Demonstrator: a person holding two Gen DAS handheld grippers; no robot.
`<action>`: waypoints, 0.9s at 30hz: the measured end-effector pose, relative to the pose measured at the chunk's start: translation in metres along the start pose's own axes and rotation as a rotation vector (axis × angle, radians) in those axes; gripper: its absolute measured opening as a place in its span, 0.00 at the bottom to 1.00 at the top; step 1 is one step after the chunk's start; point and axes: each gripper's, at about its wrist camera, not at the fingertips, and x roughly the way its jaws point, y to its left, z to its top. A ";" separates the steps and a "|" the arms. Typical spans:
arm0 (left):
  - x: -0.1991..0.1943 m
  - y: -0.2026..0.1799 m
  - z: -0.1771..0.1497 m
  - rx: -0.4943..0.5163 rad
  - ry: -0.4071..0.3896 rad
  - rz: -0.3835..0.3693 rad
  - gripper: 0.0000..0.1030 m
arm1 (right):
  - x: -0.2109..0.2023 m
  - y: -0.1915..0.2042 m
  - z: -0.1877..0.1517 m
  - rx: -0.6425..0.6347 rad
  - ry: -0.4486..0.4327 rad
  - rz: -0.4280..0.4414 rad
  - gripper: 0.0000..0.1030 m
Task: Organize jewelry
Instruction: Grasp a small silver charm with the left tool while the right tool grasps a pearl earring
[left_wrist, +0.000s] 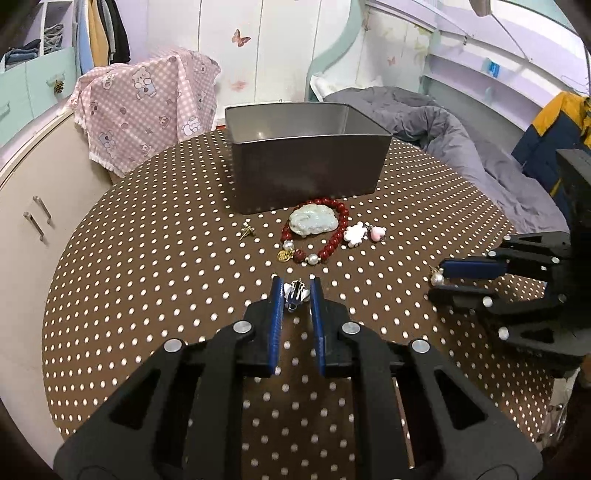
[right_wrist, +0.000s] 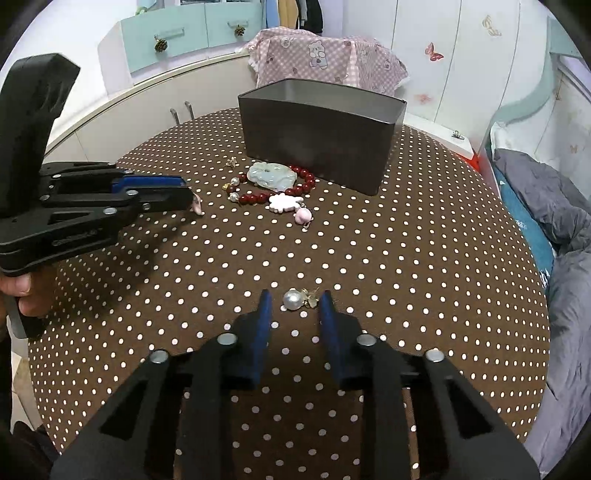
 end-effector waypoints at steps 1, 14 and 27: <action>-0.003 0.000 -0.001 -0.001 -0.004 0.004 0.14 | 0.000 0.000 0.000 -0.003 0.002 -0.001 0.11; -0.027 0.004 -0.014 -0.027 -0.040 0.011 0.14 | -0.015 -0.003 -0.002 -0.011 -0.006 -0.009 0.15; -0.034 0.006 -0.016 -0.030 -0.049 0.004 0.14 | 0.002 0.007 0.004 -0.032 0.006 -0.009 0.15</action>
